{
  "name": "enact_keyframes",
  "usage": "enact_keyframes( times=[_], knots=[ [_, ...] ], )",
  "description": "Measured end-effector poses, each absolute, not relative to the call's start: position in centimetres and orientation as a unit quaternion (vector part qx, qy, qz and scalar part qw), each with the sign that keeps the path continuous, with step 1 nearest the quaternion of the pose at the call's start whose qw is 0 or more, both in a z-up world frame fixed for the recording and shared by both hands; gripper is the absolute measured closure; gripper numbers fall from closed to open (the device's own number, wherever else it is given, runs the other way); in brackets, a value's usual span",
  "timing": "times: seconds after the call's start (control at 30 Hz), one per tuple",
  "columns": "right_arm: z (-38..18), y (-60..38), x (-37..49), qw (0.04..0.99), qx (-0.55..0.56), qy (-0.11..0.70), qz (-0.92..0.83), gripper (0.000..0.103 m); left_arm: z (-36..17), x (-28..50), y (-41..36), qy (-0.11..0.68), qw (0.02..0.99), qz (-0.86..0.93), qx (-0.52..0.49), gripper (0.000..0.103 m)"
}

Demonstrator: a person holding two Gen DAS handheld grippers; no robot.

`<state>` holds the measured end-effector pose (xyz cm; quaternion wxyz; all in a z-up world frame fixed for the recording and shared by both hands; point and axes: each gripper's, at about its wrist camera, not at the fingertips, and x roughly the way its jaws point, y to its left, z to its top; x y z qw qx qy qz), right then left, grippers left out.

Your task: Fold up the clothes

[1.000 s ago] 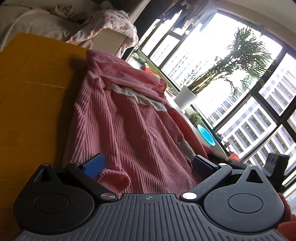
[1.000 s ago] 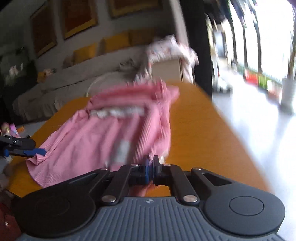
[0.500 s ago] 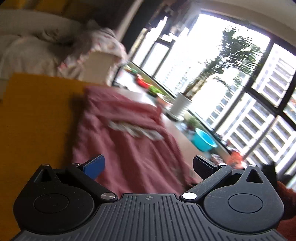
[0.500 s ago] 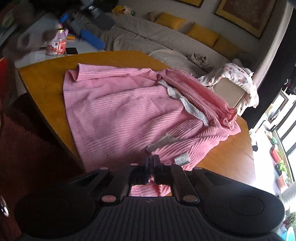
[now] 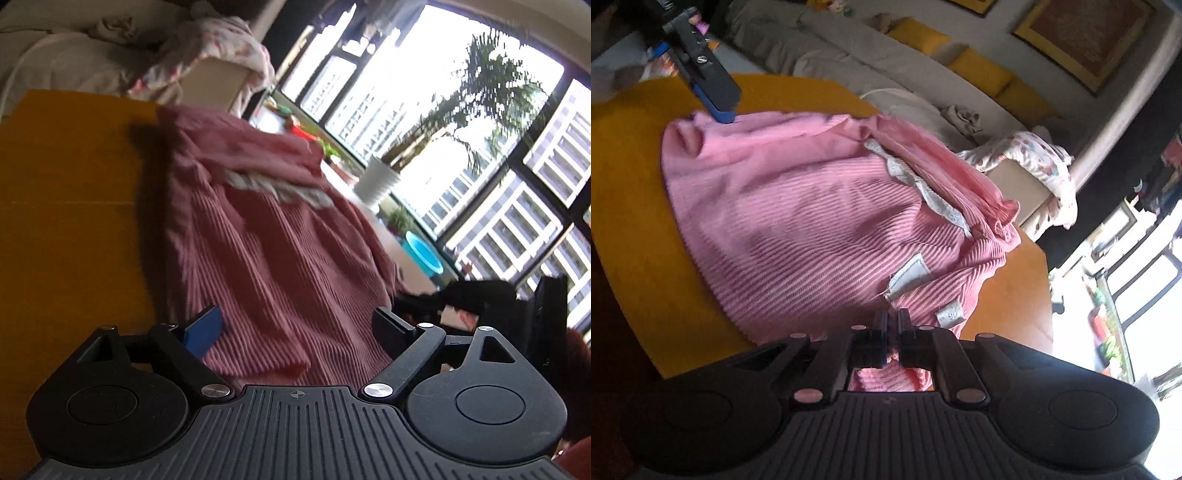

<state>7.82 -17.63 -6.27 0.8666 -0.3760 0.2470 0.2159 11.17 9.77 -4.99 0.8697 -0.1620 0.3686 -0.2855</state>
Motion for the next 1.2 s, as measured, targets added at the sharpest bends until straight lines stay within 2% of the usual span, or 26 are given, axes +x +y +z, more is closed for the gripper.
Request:
enact_keyframes(
  times=[0.13,0.17,0.23,0.27,0.3,0.5,0.73,0.87,1.03,1.13,1.2],
  knots=[
    [-4.5,-19.7,7.2,0.888,-0.303,0.256,0.233,0.097,-5.0,10.7,9.4,0.372,0.869,-0.291,-0.146,0.008],
    [-3.9,-20.4,7.1,0.894,-0.279,0.259,0.237,0.093,-4.8,10.6,9.6,0.372,0.868,-0.294,-0.145,0.008],
    [-2.9,-21.6,6.9,0.903,-0.231,0.265,0.245,0.070,-4.2,10.4,10.0,0.368,0.867,-0.303,-0.144,0.007],
    [-2.3,-22.3,6.8,0.908,-0.207,0.267,0.249,0.055,-3.9,10.3,10.2,0.366,0.866,-0.307,-0.144,0.005],
    [-1.8,-22.9,6.7,0.911,-0.182,0.269,0.253,0.053,-3.6,10.2,10.4,0.362,0.867,-0.310,-0.143,0.005],
    [0.9,-26.5,6.3,0.920,-0.043,0.282,0.269,0.053,-2.2,11.0,12.0,0.333,0.874,-0.307,-0.178,0.004],
    [-2.3,-27.2,8.4,0.917,-0.002,0.325,0.231,0.053,-3.8,12.7,11.4,0.371,0.852,-0.307,-0.208,0.004],
    [-4.1,-27.7,9.7,0.913,0.021,0.349,0.208,0.046,-4.8,12.9,10.7,0.397,0.845,-0.305,-0.189,0.004],
    [-2.3,-28.6,9.7,0.931,0.018,0.318,0.175,0.046,-4.7,12.9,10.6,0.405,0.842,-0.306,-0.182,0.002],
    [-2.4,-29.7,10.3,0.942,0.019,0.308,0.133,0.049,-3.9,12.7,10.0,0.392,0.845,-0.316,-0.183,0.002],
    [-3.4,-29.8,10.8,0.940,0.017,0.318,0.123,0.058,-3.1,12.6,9.3,0.380,0.846,-0.327,-0.182,0.002]
  ],
)
